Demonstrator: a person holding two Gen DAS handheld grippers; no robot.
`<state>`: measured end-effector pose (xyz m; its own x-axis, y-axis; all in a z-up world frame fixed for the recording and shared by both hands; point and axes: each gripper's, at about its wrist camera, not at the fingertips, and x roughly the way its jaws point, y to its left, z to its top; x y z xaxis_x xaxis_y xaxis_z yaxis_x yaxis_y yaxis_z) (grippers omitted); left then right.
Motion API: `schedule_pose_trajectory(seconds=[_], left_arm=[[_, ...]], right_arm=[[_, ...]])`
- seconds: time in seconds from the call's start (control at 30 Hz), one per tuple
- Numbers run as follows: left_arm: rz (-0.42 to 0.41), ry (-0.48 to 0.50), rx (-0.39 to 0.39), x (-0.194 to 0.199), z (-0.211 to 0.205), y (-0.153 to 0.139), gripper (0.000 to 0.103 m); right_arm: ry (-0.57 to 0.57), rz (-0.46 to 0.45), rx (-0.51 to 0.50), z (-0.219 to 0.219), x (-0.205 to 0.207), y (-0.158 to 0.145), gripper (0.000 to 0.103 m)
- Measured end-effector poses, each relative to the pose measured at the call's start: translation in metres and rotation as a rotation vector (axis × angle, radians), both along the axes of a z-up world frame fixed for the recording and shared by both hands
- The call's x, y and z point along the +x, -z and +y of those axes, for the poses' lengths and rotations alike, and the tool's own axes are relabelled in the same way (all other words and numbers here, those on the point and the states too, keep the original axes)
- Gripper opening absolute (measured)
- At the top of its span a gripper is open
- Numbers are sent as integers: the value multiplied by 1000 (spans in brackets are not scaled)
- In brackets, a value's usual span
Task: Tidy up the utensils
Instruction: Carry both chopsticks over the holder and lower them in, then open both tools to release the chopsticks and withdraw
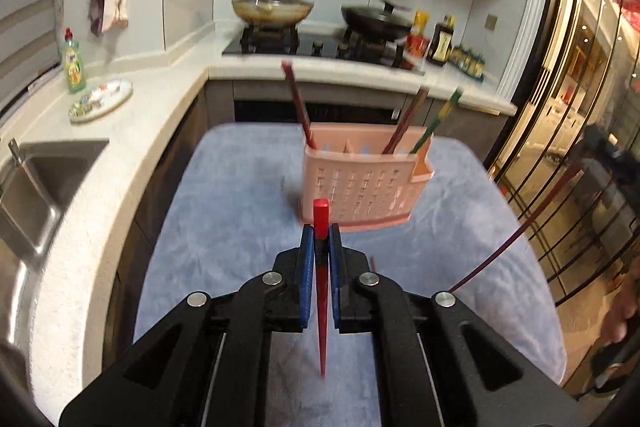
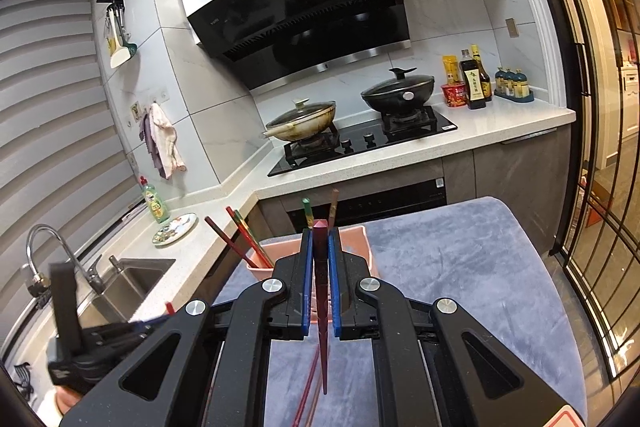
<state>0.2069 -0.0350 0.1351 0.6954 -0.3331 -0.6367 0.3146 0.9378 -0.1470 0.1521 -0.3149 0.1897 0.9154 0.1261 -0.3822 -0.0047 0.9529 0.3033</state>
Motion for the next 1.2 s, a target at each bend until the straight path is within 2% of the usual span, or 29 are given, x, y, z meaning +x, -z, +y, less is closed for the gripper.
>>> schedule_pose_trajectory(seconds=[0.1, 0.3, 0.43, 0.53, 0.67, 0.97, 1.0, 1.03, 1.1, 1.17, 1.2], left_arm=[[-44, 4, -27, 8, -1, -28, 7], [-189, -16, -59, 42, -17, -94, 7], [-252, -46, -76, 68, -29, -123, 7], [-276, -54, -78, 86, -38, -133, 7], [-259, -58, -74, 105, -47, -122, 7], [-128, -63, -55, 127, -50, -51, 9], [-121, -69, -55, 127, -48, -47, 12], [-116, -72, -57, 127, -47, -42, 20], [-120, -80, -53, 122, -43, -39, 45], [-143, -98, -38, 115, -42, -40, 56], [-149, -99, -33, 113, -41, -41, 58]], right_arm=[[-21, -13, -2, 5, 15, -14, 7], [-41, -66, 5, 13, 58, -53, 7], [-27, -95, 7, 18, 93, -77, 7], [-11, -104, 2, 19, 117, -84, 7], [13, -76, -20, 21, 144, -69, 7], [19, 56, -34, 19, 176, 2, 8], [21, 60, -37, 19, 175, 6, 12], [21, 64, -42, 19, 173, 8, 14], [23, 60, -44, 18, 169, 9, 19], [24, 49, -40, 17, 161, 6, 25], [25, 39, -38, 16, 155, 3, 27]])
